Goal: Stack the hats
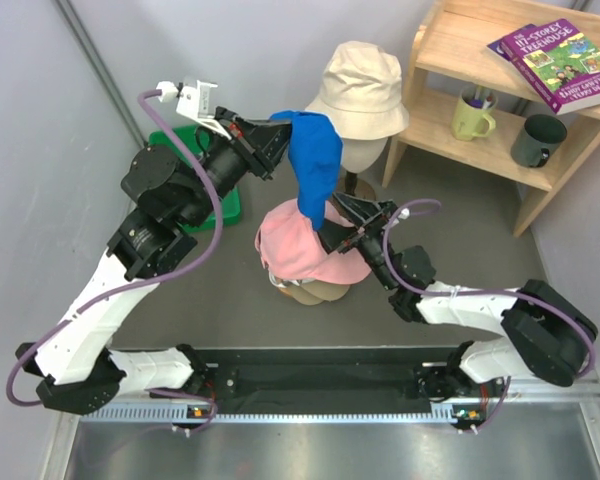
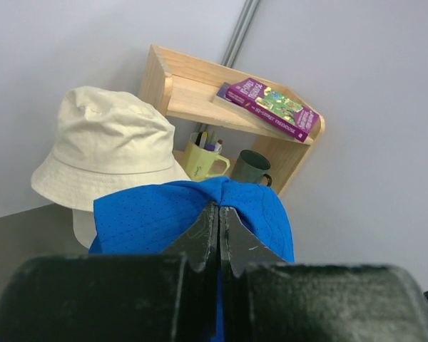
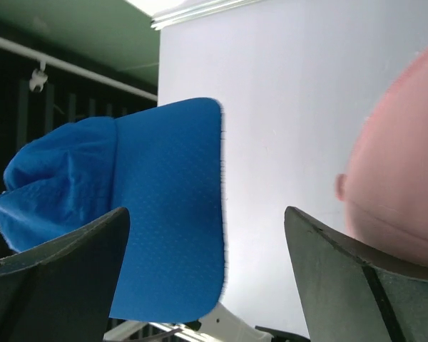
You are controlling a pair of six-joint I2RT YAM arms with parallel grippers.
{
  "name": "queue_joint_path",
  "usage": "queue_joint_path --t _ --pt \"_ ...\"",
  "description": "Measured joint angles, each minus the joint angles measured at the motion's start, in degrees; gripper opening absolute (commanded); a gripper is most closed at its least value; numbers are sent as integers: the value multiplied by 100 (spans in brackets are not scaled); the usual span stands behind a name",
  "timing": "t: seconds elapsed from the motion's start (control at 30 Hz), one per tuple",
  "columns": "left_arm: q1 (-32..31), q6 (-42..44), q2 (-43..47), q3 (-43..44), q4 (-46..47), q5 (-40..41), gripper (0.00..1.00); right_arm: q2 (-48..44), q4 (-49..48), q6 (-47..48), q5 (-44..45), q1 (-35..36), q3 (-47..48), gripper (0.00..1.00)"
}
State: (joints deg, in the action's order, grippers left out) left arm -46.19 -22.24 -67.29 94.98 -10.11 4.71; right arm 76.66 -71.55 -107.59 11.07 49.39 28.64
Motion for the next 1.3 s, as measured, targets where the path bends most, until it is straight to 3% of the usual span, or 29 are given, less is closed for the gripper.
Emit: queue_joint_path --t 0.27,0.57,0.83,0.93,1.03,1.07,1.1,1.17,1.2,1.23,1.3 --pt "0 -57 160 -234 17 -118 0 -511 -179 754 -498 -407 293 84" --pt "0 15 240 -356 -13 -98 0 -699 -210 1189 -728 -470 448 68" --pt "0 315 479 -426 -59 -96 0 -1626 164 1657 -787 -586 444 55" --pt "0 409 564 -494 -96 -103 0 -1764 361 1808 -815 -649 433 45" --pt "0 474 605 -557 -142 -105 0 -1856 627 1956 -833 -667 380 25" --pt "0 498 616 -575 -170 -105 0 -1893 699 1998 -841 -678 350 13" --pt "0 538 627 -597 -219 -103 0 -1937 789 2039 -846 -695 323 6" --pt "0 595 643 -632 -328 -96 0 -2037 894 2109 -894 -721 289 0" --pt "0 636 651 -658 -411 -92 5 -2114 955 2140 -927 -730 286 0" --pt "0 695 654 -678 -505 -79 35 -2210 1058 2199 -931 -750 286 0" --pt "0 911 654 -664 -754 13 72 -2398 1298 2343 -942 -846 289 0"
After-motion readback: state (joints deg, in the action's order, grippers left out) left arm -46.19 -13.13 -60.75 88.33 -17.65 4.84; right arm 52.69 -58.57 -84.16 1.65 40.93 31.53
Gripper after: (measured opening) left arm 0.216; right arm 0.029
